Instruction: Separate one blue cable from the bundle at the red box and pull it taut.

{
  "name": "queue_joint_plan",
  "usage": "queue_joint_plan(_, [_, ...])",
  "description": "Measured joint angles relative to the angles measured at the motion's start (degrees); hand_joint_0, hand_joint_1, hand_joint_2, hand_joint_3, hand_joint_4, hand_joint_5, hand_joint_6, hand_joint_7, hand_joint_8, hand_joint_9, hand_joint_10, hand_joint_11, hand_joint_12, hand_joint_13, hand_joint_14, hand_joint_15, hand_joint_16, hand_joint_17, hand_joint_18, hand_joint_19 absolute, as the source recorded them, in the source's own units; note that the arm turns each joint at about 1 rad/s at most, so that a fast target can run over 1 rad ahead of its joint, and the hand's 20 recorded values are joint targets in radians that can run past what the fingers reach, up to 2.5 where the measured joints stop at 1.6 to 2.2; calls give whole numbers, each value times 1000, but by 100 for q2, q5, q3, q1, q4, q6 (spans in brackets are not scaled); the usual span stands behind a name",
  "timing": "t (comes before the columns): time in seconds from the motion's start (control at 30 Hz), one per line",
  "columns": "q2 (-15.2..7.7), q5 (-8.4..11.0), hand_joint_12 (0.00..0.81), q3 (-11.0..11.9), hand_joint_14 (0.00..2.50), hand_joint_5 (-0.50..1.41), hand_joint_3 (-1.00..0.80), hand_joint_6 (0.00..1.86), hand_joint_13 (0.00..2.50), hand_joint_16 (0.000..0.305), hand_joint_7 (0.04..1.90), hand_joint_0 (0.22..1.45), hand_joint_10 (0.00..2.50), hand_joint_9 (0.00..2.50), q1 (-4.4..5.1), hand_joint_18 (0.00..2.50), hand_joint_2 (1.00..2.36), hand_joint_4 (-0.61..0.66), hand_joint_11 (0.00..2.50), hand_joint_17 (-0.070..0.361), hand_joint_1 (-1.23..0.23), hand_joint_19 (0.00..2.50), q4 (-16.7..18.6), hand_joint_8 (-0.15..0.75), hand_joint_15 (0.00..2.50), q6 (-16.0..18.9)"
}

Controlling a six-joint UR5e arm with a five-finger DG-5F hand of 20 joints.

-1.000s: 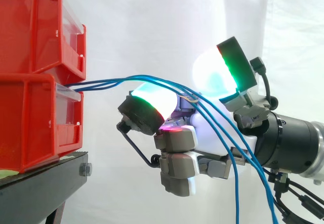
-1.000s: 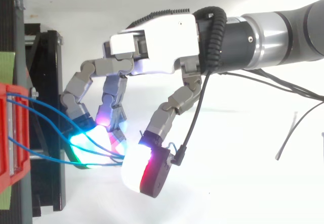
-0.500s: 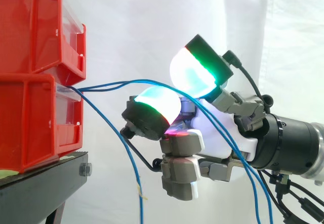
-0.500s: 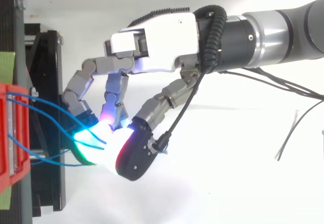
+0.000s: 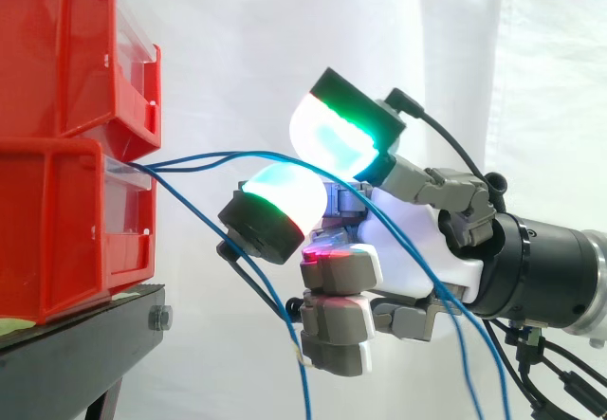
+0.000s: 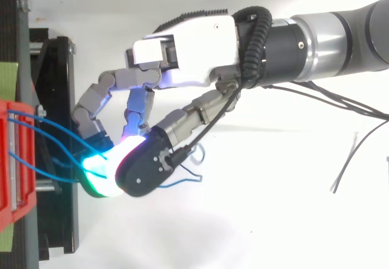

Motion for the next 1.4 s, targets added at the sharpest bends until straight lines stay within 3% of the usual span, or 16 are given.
queue_joint_plan(0.1, [-1,-1,477,3,27,-94,-344,723,1189,65,1184,626,24,1197,0,1019,1012,144,898,147,-456,847,5,403,791,0])
queue_joint_plan(0.2, [-1,-1,483,2,25,-93,-500,718,1208,67,1188,560,23,1211,1,1040,1000,156,912,150,-588,819,8,422,788,0])
queue_joint_plan(0.43, [0,1,492,5,26,-92,-500,746,1245,70,1153,498,24,1257,13,1093,1000,161,932,157,-657,781,-5,437,789,0])
queue_joint_plan(0.5, [-1,0,495,6,27,-100,-500,772,1245,69,1154,493,22,1254,12,1093,1000,177,959,156,-751,759,-8,441,788,0])
queue_joint_plan(0.63, [-1,-2,463,9,26,-121,-500,814,1212,62,1162,618,23,1222,16,1034,1000,153,984,140,-810,784,-11,416,792,0])
queue_joint_plan(0.77, [0,-2,462,15,26,-143,-375,873,1211,62,1176,727,23,1197,13,1050,1011,11,998,139,-885,738,-12,413,780,0])
queue_joint_plan(0.8, [0,-2,453,15,28,-154,-359,888,1203,61,1271,770,24,1186,13,1037,1012,-29,1015,137,-912,723,-12,414,785,0])
queue_joint_plan(0.9, [-1,-2,448,16,28,-167,-500,914,1184,60,1222,828,23,1177,14,1019,1000,-58,1053,134,-919,718,-13,409,773,0])
queue_joint_plan(0.97, [-1,-4,445,17,28,-169,-500,920,1188,60,1240,830,23,1180,13,1033,1000,-44,1068,134,-933,694,-13,407,775,0])
queue_joint_plan(1.1, [-1,-11,443,18,31,-147,-500,926,1189,59,1268,763,24,1225,5,1044,1000,4,1078,133,-969,680,-13,409,782,0])
queue_joint_plan(1.3, [-1,-33,456,17,30,-89,-500,912,1245,60,1181,557,26,1379,1,1080,1000,51,1104,135,-1013,713,-20,430,807,-5])
queue_joint_plan(1.37, [-1,-37,488,17,28,-74,-500,903,1287,66,1161,460,25,1431,1,1141,1000,49,1097,149,-969,720,-35,459,799,-7])
queue_joint_plan(1.4, [-1,-37,518,17,27,-63,-500,892,1323,72,1142,411,27,1482,0,1194,1000,57,1075,162,-868,719,-41,488,809,-7])
